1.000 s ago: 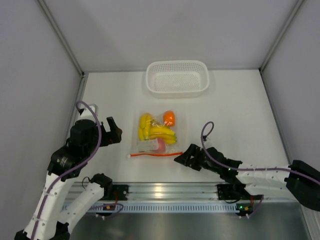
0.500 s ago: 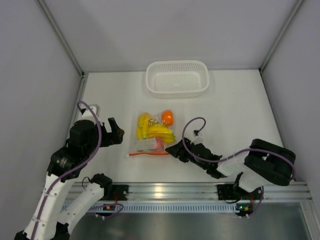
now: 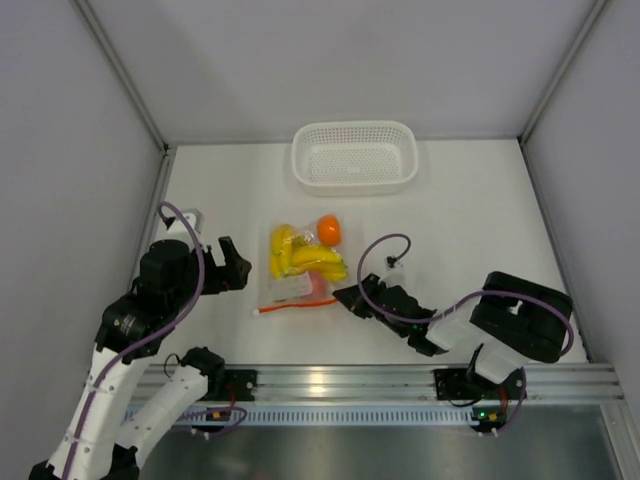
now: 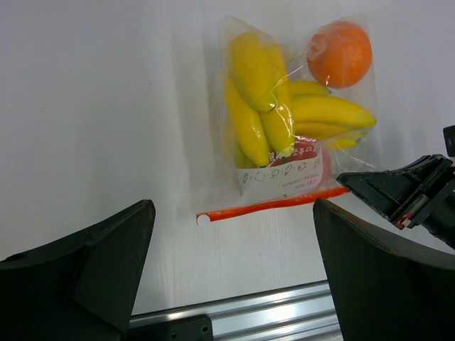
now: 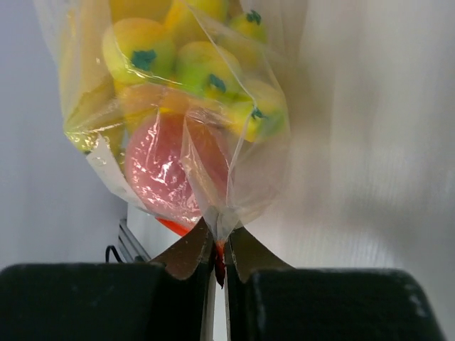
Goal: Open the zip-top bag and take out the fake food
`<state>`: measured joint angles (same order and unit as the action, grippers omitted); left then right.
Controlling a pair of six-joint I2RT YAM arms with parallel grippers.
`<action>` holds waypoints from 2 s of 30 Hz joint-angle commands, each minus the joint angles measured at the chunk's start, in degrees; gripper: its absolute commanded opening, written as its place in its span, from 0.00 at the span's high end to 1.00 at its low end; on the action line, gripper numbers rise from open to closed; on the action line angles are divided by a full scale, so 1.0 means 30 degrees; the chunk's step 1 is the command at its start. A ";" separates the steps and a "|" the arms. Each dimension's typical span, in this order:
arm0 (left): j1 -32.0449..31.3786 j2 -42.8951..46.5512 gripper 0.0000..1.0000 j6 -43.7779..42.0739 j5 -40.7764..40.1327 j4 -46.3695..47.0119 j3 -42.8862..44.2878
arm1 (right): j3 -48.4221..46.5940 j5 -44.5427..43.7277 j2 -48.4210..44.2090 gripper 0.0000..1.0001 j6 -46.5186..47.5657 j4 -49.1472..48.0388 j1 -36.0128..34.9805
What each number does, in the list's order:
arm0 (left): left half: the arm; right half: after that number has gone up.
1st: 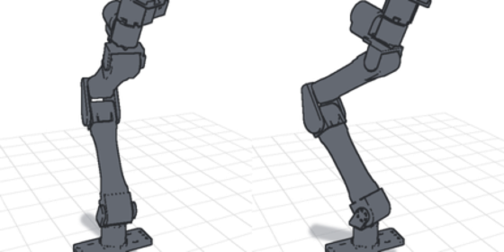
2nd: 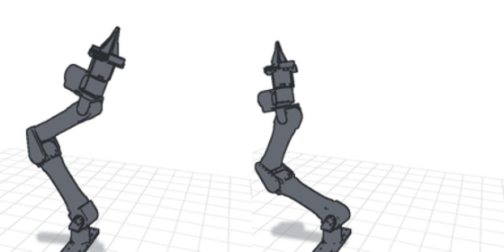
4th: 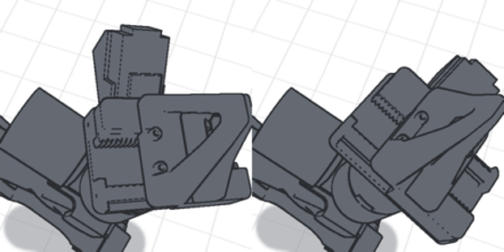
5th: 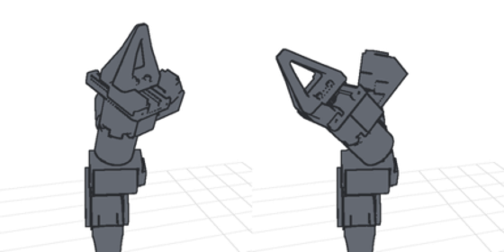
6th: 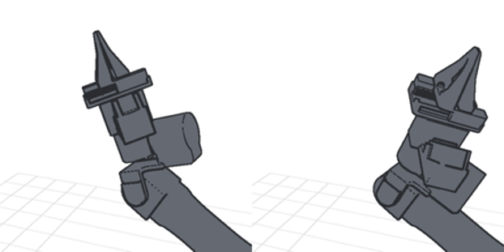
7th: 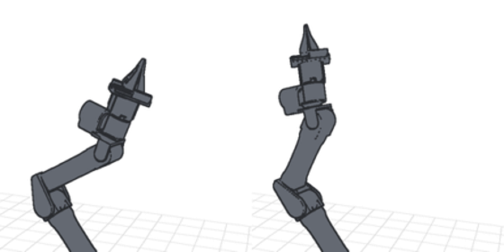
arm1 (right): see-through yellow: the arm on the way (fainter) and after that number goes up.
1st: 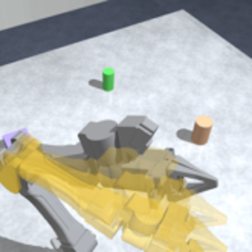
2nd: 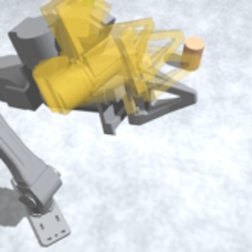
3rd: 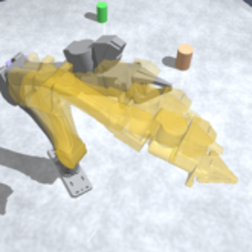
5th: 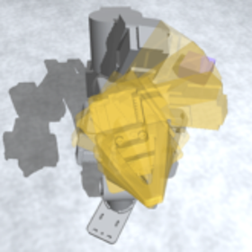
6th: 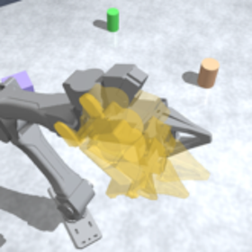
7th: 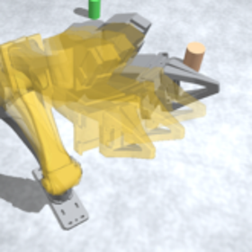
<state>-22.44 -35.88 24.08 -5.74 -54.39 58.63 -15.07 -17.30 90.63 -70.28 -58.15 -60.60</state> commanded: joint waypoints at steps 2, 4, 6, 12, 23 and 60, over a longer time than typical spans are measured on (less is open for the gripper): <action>-0.0021 -0.0022 0.01 -0.0232 0.0418 0.0933 0.0172 | -0.1625 -0.1205 -0.2139 0.98 0.2767 0.1504 -0.0279; -0.0021 -0.0081 0.01 -0.0261 0.0535 0.0904 0.0582 | -0.2703 -0.1760 -0.3720 1.00 0.4758 0.4685 -0.0192; -0.0021 -0.0228 0.01 -0.0407 0.0623 0.0904 0.1165 | -0.3673 -0.2374 -0.5181 1.00 0.6861 0.7301 -0.0191; -0.0021 -0.1369 0.01 -0.0906 0.1355 0.0904 0.3156 | -0.8387 -0.2438 -0.6917 1.00 1.2989 1.5592 -0.0191; -0.0021 -0.2923 0.01 -0.1520 0.9343 0.4582 0.4511 | -1.8410 -0.0359 -0.6186 1.00 2.1986 2.9222 -0.0133; -0.6437 -0.6555 0.02 -0.5183 1.7206 2.5601 -0.6154 | -2.7027 1.0337 -0.3872 1.00 2.9608 4.1474 -0.0338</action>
<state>-41.54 -54.54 11.42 46.06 18.83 41.76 -91.92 11.55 79.70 16.93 67.26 -60.62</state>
